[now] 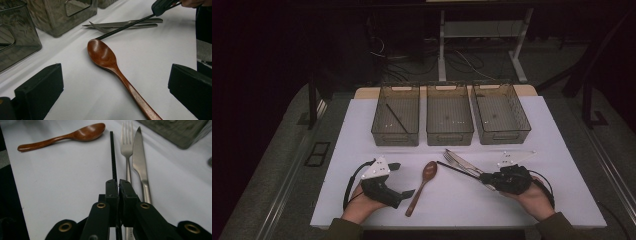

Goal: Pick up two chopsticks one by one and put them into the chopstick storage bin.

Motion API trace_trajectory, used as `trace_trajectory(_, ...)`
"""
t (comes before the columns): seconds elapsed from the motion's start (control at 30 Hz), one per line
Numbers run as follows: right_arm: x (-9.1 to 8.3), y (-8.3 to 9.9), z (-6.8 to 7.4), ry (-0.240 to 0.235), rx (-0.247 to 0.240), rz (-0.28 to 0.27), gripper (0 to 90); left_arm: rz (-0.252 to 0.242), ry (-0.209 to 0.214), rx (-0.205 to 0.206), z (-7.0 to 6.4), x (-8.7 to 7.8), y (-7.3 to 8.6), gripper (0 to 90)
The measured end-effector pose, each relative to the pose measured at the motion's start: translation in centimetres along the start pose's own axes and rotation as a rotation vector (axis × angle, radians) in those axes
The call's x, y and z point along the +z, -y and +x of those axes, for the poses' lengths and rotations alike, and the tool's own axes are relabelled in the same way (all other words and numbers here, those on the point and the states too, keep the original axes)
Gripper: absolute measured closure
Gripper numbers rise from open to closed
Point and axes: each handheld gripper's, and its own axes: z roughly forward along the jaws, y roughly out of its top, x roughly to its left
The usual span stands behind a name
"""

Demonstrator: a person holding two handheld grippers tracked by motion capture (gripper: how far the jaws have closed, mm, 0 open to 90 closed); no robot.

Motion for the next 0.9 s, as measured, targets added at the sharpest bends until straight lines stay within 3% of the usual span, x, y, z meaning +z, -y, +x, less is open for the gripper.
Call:
trace_trajectory(0.5, -1.9, -0.9, -0.1, -0.011, 0.001, -0.105, 85.4, 0.001, -0.001, -0.005, 0.0, 0.1, 0.0, 0.0)
trace_trajectory(0.9, -3.1, -2.6, -0.5, -0.012, -0.006, -0.175, 85.5, 0.004, -0.003, -0.004, 0.1, 0.1, 0.1, 0.0)
